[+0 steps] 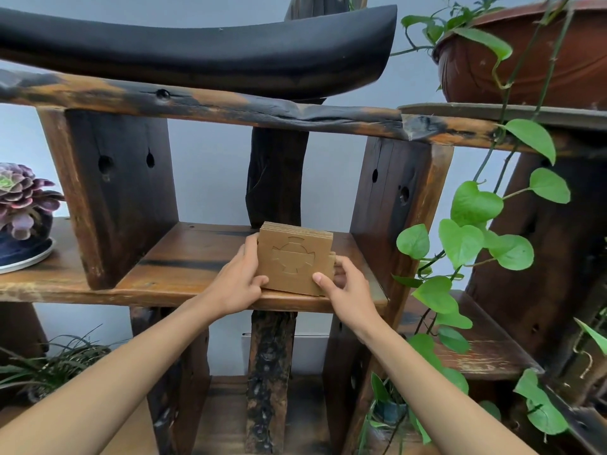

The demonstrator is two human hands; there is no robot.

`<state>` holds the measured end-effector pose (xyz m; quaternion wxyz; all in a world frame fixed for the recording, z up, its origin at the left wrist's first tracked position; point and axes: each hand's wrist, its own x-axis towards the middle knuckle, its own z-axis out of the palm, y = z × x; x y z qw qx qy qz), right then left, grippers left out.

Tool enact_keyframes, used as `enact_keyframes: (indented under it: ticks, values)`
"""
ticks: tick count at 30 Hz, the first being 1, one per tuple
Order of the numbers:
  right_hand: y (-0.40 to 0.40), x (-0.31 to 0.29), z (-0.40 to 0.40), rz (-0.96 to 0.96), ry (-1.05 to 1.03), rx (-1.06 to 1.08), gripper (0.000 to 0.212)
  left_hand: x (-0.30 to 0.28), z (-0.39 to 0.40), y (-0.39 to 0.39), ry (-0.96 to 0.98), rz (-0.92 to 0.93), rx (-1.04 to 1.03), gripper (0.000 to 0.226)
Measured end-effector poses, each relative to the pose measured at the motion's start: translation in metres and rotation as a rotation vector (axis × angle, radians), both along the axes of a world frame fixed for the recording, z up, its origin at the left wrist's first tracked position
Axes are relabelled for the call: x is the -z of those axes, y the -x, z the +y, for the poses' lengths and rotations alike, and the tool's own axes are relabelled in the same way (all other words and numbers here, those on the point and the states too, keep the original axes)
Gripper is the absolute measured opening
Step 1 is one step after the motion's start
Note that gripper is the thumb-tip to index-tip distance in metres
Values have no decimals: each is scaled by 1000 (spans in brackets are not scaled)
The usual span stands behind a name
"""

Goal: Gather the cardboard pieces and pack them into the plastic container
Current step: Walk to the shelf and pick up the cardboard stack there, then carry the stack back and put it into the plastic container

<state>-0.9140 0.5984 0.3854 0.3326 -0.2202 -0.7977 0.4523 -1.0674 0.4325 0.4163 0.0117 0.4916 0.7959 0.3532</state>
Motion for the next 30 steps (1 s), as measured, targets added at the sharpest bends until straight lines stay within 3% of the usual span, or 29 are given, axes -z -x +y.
enact_keyframes:
  ticks: [9,15,30]
  values:
    - [-51,15,-7,83,94,-123,27,18,-26,-23,-70,-268,180,72]
    - [-82,27,-16,38,169,-120,24,42,-27,-51,-121,-478,193,54]
    - [-167,119,-63,-70,377,28,20,140,-39,-106,144,-793,323,56]
